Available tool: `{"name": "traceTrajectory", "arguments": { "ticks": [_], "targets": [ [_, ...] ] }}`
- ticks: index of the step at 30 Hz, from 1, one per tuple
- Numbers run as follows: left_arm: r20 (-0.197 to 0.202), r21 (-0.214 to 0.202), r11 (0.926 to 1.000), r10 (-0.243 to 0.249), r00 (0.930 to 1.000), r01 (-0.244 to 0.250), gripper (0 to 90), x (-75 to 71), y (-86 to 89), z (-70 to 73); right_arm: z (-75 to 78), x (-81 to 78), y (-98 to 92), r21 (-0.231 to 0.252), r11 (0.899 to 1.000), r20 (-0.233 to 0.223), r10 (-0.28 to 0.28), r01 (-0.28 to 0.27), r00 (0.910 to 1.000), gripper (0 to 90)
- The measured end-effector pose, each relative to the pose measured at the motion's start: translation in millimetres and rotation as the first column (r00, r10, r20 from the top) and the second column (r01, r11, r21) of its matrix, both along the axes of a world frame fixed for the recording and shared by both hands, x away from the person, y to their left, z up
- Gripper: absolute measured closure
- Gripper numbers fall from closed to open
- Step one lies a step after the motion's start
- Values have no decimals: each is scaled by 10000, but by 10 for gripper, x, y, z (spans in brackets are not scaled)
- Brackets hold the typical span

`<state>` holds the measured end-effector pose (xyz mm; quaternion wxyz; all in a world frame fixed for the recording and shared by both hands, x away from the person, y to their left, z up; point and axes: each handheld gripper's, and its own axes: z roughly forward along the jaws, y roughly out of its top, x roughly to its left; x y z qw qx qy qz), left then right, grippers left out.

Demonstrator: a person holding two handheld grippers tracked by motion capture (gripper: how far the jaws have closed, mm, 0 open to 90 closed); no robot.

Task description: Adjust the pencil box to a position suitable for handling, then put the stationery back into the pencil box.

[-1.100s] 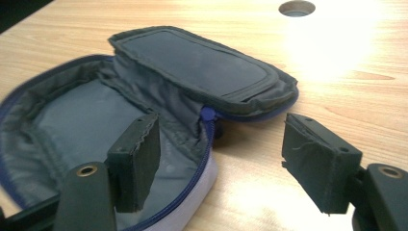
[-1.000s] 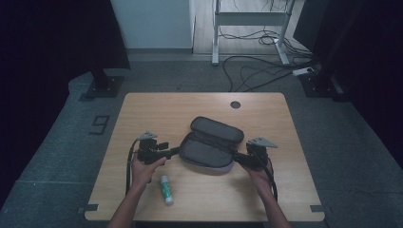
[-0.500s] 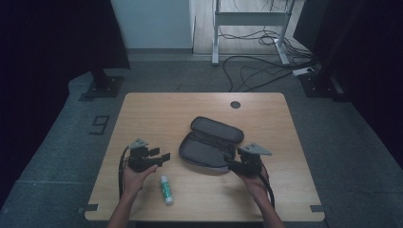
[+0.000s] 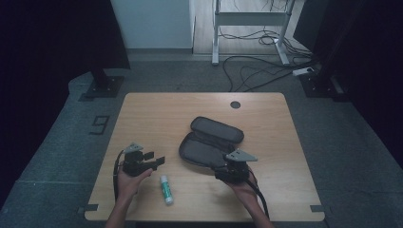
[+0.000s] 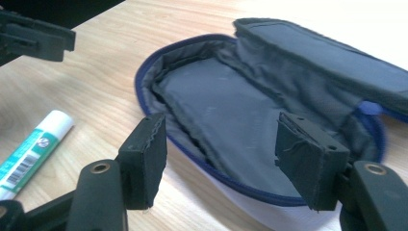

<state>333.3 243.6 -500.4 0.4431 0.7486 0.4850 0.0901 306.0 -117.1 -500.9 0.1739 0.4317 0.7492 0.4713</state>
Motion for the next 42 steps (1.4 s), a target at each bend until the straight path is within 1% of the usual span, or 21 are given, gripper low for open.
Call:
{"name": "traceTrajectory", "arguments": {
  "ticks": [6,11,16,20,27,37,42],
  "targets": [
    [-94,-24,9999,105,9999,-105,365,3,59,-30,-25,-25,151,-93,9994,6,336,-336,9994,352],
    [-75,-103,9998,162,9998,-162,364,2,83,-26,-17,-50,278,-38,9979,23,646,-646,9979,361],
    [-85,-70,9998,186,9998,-187,363,3,98,-33,-5,-87,390,31,9955,31,947,-947,9955,367],
    [-107,-99,9996,249,9996,-250,363,6,122,-36,-8,-119,494,-31,9925,15,1219,-1219,9925,367],
    [-135,-150,9992,372,9992,-374,362,8,158,-46,-45,-130,650,-149,9885,-103,1501,-1502,9886,367],
    [-130,-151,9992,360,9993,-362,361,3,171,-56,-108,-164,857,-293,9810,-261,1911,-1919,9812,367],
    [-130,-200,9989,414,9991,-417,358,-5,197,-52,-144,-203,991,-402,9740,-315,2219,-2231,9746,367]
  ]
}}
